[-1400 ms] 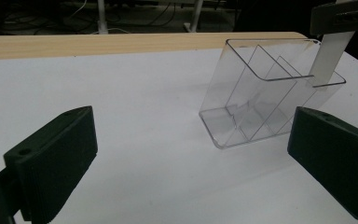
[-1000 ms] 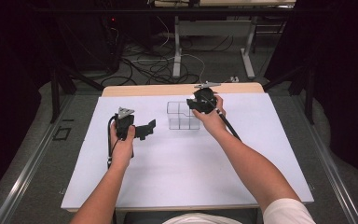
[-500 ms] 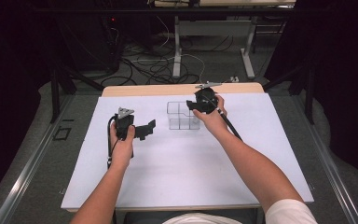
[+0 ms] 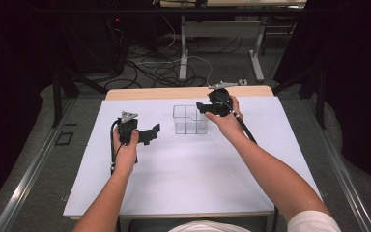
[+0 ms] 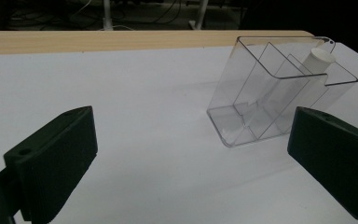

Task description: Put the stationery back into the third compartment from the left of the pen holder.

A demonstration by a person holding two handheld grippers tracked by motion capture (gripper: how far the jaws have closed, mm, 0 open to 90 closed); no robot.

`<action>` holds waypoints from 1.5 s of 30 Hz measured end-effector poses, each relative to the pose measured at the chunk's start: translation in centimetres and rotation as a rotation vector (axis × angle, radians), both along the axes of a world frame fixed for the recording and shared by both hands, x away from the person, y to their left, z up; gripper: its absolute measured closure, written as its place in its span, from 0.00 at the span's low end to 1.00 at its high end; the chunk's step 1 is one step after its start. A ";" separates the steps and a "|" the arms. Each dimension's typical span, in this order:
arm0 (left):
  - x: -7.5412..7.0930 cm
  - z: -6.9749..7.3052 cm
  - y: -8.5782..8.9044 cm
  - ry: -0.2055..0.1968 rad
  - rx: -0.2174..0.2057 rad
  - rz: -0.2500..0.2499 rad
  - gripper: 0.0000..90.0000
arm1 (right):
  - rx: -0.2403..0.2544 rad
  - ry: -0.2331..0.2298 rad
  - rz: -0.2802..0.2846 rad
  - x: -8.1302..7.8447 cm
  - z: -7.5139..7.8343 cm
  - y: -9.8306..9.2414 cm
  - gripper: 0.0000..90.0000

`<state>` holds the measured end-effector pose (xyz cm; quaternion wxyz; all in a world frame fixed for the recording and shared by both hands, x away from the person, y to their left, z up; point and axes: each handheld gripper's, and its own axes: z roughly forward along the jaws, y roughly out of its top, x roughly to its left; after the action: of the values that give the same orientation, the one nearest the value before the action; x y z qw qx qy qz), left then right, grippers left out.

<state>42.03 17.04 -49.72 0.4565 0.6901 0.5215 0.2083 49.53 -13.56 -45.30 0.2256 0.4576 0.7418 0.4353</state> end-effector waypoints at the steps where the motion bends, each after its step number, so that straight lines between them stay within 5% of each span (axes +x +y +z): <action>1: 0.0 0.0 0.0 0.000 0.001 0.001 0.02 | 0.008 -0.011 0.002 -0.1 0.0 -0.2 0.39; 20: 0.0 0.0 0.3 0.003 0.003 0.007 0.02 | 0.081 -0.010 -0.049 -0.6 -0.7 -4.7 0.24; 33: 0.1 -0.1 0.5 0.005 -0.002 0.014 0.02 | 0.076 -0.008 -0.074 -2.4 -1.3 -7.2 0.14; 45: 0.1 -0.1 0.7 0.008 -0.005 0.018 0.02 | 0.102 -0.030 -0.144 -3.9 -3.3 -10.0 0.05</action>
<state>42.10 17.75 -49.83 0.4545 0.6850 0.5299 0.2084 45.66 -23.56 -48.63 0.2436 0.5140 0.6804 0.4621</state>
